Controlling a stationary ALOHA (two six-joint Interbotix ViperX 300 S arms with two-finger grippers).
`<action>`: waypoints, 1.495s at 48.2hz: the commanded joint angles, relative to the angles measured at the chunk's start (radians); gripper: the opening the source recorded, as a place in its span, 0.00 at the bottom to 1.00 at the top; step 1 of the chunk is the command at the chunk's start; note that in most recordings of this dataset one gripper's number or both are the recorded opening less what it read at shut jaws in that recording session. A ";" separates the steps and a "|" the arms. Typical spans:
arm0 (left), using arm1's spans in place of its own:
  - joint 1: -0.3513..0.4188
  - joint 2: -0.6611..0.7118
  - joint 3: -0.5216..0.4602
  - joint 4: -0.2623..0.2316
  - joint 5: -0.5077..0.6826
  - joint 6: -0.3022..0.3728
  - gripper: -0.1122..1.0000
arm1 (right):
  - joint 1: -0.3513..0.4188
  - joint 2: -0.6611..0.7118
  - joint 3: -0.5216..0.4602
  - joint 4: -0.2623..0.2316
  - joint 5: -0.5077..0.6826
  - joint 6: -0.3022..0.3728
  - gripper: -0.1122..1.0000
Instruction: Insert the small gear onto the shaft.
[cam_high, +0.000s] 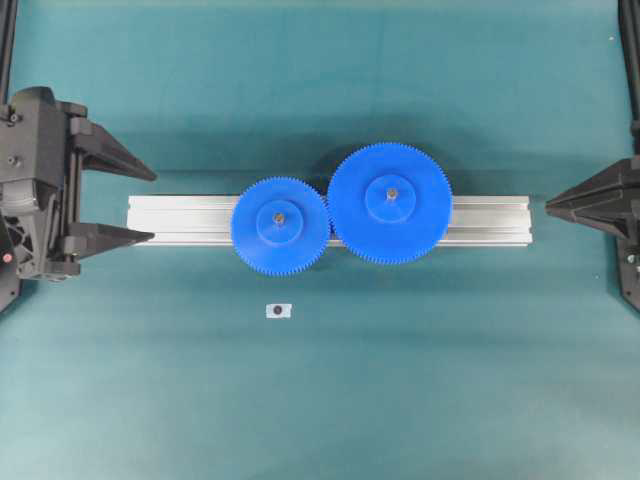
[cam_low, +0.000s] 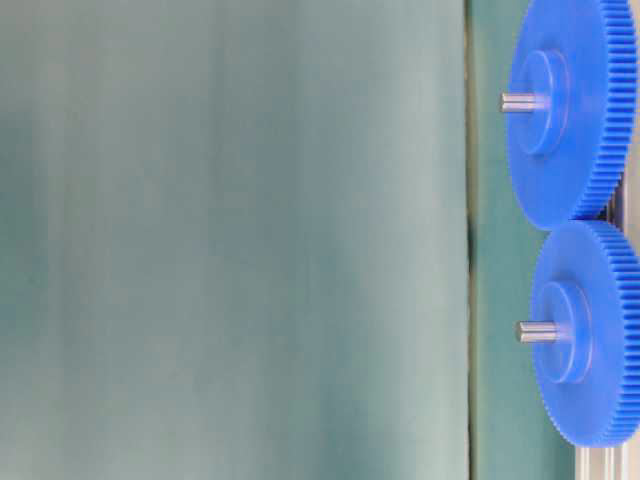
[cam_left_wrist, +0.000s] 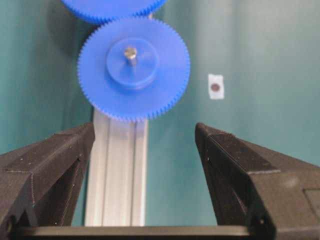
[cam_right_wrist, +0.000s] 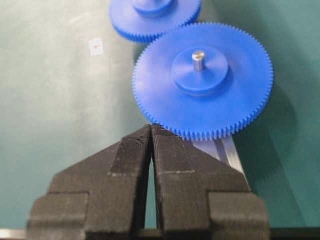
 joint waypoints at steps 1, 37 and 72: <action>-0.003 -0.003 -0.014 0.002 -0.009 0.002 0.81 | -0.005 0.006 -0.009 -0.002 -0.005 0.002 0.17; -0.003 -0.046 0.012 0.003 -0.009 0.000 0.81 | -0.026 0.006 0.003 -0.002 -0.012 0.002 0.17; -0.003 -0.078 0.038 0.003 -0.011 0.002 0.79 | -0.038 0.000 0.009 -0.002 -0.014 0.002 0.17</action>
